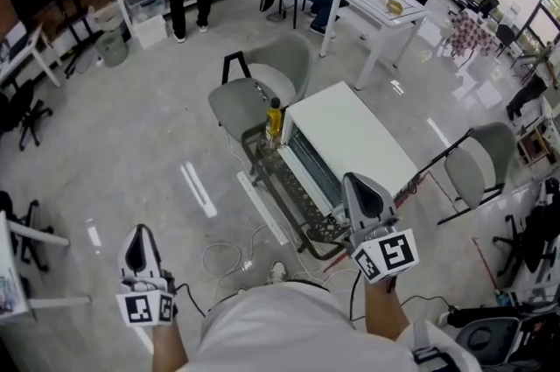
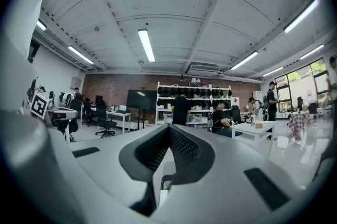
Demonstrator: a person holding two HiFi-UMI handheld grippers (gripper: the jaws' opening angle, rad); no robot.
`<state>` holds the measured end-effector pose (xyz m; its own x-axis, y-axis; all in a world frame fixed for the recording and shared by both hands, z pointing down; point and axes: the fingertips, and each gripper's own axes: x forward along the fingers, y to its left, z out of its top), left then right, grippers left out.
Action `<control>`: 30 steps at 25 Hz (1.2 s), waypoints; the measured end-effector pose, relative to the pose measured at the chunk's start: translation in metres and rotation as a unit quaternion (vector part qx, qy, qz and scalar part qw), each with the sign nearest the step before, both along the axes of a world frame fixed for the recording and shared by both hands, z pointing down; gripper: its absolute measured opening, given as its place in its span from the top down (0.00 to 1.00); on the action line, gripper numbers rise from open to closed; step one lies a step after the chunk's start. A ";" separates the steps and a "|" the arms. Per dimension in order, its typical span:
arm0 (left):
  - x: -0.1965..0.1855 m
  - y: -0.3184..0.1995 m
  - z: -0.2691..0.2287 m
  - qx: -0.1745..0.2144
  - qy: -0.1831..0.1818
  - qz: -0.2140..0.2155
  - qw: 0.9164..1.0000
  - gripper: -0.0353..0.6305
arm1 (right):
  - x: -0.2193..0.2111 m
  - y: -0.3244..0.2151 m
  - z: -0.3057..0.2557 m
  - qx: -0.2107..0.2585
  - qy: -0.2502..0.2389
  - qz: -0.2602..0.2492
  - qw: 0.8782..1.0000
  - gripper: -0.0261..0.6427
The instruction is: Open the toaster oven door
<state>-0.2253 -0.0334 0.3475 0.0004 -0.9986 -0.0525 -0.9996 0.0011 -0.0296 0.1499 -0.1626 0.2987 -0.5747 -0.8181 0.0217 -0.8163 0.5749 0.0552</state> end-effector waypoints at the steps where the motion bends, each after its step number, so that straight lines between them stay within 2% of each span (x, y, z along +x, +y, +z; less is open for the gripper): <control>1: 0.002 -0.001 -0.001 0.000 -0.002 0.003 1.000 0.92 | 0.001 0.001 0.000 0.001 -0.001 0.003 1.000 0.93; 10: 0.013 -0.002 -0.013 0.010 -0.014 0.024 1.000 0.92 | 0.002 0.011 0.000 0.002 -0.005 0.015 1.000 0.93; 16: 0.006 0.013 -0.008 0.004 -0.009 0.019 1.000 0.92 | -0.007 0.020 0.003 -0.009 -0.009 0.012 1.000 0.93; 30: -0.003 0.058 -0.004 0.000 0.001 0.014 1.000 0.92 | -0.033 0.063 0.006 -0.022 0.019 -0.008 1.000 0.93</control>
